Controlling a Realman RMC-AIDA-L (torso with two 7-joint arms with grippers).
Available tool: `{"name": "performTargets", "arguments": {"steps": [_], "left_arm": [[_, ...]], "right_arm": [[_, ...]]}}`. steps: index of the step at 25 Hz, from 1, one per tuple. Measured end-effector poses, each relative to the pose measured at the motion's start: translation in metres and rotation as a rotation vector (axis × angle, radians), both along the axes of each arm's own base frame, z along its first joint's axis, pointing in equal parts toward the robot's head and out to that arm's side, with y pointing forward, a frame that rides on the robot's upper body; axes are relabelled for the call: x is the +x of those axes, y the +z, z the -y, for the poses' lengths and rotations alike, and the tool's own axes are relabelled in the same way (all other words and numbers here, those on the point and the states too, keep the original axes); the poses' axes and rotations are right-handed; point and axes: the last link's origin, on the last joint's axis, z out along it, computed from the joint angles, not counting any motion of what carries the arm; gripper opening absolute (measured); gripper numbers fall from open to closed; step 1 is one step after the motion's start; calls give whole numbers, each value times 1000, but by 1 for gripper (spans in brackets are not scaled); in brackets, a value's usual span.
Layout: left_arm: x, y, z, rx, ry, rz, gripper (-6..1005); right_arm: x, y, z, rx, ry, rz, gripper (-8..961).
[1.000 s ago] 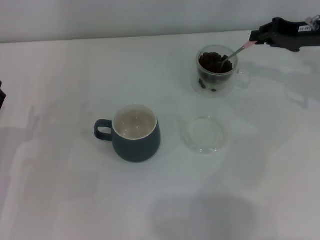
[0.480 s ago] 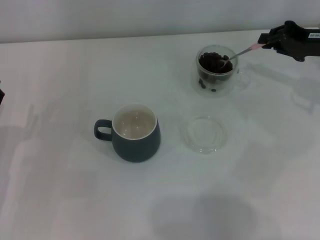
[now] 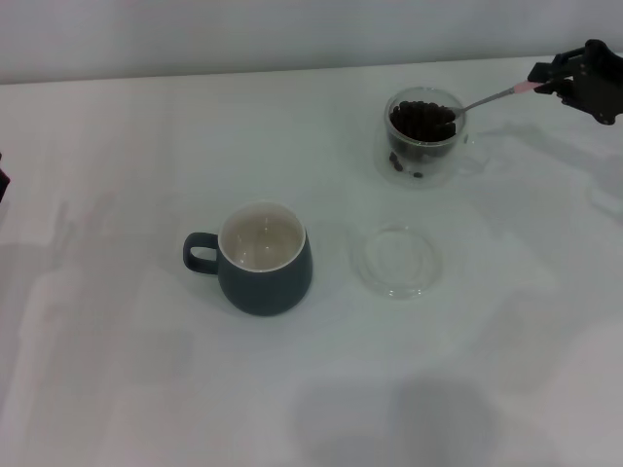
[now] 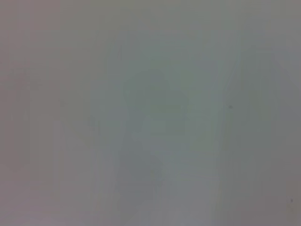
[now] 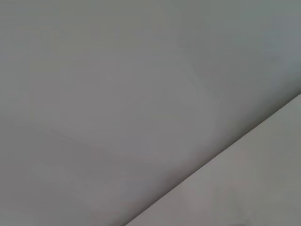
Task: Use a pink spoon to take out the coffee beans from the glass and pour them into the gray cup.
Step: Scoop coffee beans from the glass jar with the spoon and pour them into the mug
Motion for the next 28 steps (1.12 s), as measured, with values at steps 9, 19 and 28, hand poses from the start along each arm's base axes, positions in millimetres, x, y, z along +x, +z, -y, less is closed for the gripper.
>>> {"name": "performTargets", "arguments": {"steps": [9, 19, 28], "left_arm": [[2, 0, -2, 1, -7, 0, 774], [1, 1, -3, 8, 0, 5, 773], [0, 3, -3, 15, 6, 7, 773]], "right_arm": [[0, 2, 5, 9, 16, -101, 140], [-6, 1, 10, 4, 56, -148, 140], [-6, 1, 16, 25, 70, -189, 140]]}}
